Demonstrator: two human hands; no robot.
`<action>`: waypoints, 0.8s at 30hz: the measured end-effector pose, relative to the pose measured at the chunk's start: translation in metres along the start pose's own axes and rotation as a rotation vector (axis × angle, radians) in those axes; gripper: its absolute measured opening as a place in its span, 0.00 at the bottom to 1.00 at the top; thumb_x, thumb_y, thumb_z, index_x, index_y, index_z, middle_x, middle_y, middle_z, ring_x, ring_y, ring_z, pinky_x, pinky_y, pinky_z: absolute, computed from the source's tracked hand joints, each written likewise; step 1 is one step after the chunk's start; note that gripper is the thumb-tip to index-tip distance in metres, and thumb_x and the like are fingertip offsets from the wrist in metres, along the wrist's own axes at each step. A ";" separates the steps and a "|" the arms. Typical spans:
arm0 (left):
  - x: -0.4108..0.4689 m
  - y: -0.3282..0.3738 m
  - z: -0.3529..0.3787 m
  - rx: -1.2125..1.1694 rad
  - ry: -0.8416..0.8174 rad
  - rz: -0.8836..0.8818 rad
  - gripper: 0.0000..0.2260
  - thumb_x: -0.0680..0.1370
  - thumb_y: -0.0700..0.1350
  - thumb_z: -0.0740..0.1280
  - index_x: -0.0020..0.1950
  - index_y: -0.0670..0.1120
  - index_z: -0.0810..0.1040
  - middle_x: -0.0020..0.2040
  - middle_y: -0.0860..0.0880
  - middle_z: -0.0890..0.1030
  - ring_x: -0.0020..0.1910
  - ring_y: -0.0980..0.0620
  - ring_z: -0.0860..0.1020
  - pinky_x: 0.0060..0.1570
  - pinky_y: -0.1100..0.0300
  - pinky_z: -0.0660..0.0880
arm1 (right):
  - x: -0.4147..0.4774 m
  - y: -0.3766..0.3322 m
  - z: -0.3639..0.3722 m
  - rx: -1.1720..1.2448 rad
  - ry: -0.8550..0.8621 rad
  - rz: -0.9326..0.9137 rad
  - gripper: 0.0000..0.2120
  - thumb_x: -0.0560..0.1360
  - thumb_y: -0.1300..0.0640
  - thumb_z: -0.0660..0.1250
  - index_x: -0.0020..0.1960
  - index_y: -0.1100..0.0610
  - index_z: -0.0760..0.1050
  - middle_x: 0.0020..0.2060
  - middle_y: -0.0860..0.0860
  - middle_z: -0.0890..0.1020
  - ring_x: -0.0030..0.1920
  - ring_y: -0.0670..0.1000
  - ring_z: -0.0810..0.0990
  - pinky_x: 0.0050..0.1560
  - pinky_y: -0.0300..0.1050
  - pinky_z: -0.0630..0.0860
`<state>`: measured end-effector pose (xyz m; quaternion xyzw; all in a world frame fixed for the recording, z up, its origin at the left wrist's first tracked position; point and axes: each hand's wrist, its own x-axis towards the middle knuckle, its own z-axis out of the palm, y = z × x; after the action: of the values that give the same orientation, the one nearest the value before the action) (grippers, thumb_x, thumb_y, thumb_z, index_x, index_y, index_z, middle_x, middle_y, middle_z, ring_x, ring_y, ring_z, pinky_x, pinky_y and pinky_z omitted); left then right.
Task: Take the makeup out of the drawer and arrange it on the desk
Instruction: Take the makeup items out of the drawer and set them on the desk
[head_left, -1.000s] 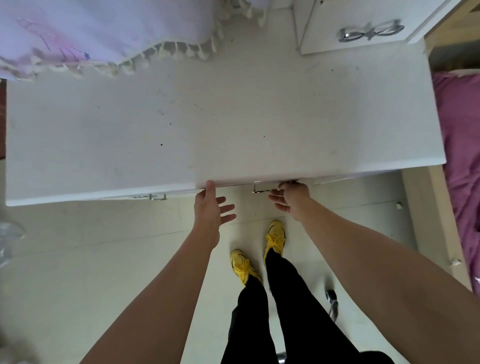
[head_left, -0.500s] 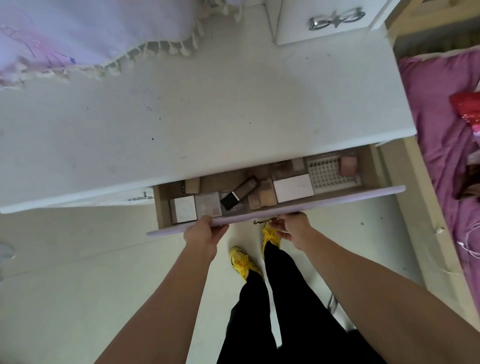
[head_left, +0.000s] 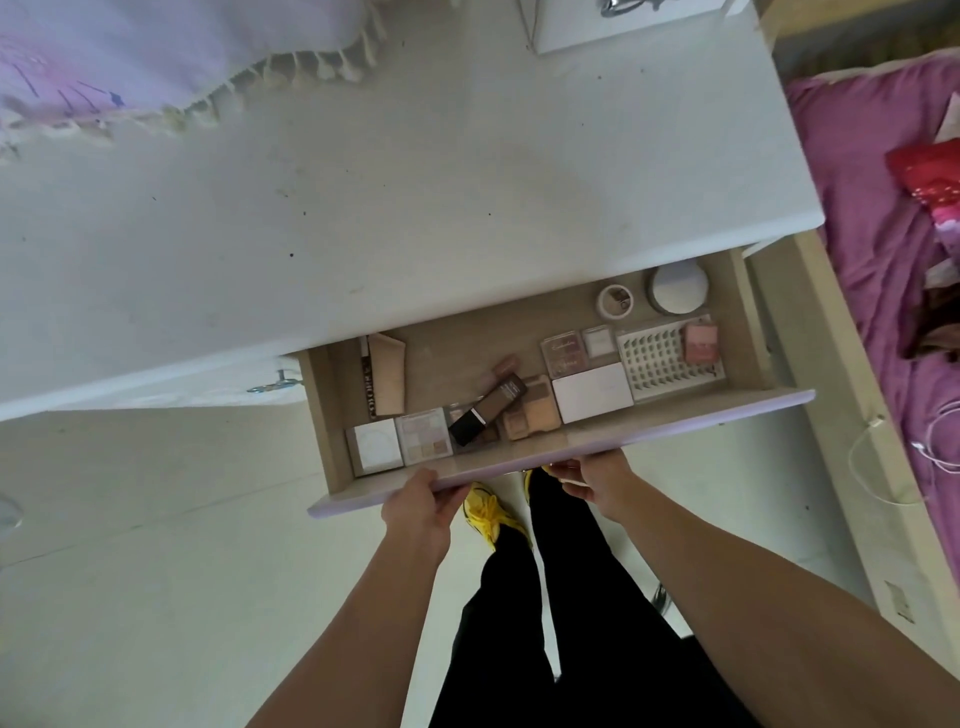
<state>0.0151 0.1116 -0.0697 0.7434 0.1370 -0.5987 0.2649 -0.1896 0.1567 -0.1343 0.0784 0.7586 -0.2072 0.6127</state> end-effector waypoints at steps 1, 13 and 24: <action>0.002 -0.004 -0.003 -0.004 0.003 -0.010 0.07 0.78 0.32 0.63 0.56 0.36 0.70 0.51 0.34 0.76 0.41 0.37 0.80 0.43 0.48 0.79 | 0.002 0.003 -0.001 -0.010 0.000 0.005 0.12 0.83 0.63 0.53 0.56 0.62 0.75 0.42 0.55 0.85 0.39 0.49 0.85 0.30 0.40 0.75; 0.018 -0.010 -0.001 0.063 0.062 -0.018 0.14 0.78 0.34 0.64 0.63 0.35 0.69 0.51 0.33 0.78 0.39 0.38 0.80 0.32 0.48 0.82 | 0.009 0.004 -0.013 -0.274 -0.018 -0.049 0.10 0.82 0.59 0.58 0.55 0.61 0.76 0.45 0.55 0.84 0.42 0.50 0.83 0.34 0.40 0.75; -0.039 -0.004 -0.010 1.172 -0.159 0.338 0.07 0.77 0.42 0.63 0.48 0.38 0.76 0.36 0.40 0.78 0.31 0.45 0.75 0.33 0.57 0.70 | -0.068 -0.009 -0.076 -0.566 0.048 -0.285 0.08 0.76 0.55 0.67 0.40 0.57 0.76 0.36 0.53 0.82 0.33 0.50 0.79 0.30 0.37 0.72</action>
<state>0.0117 0.1252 -0.0316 0.7297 -0.3550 -0.5779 -0.0874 -0.2452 0.1885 -0.0548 -0.1974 0.8038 -0.0697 0.5569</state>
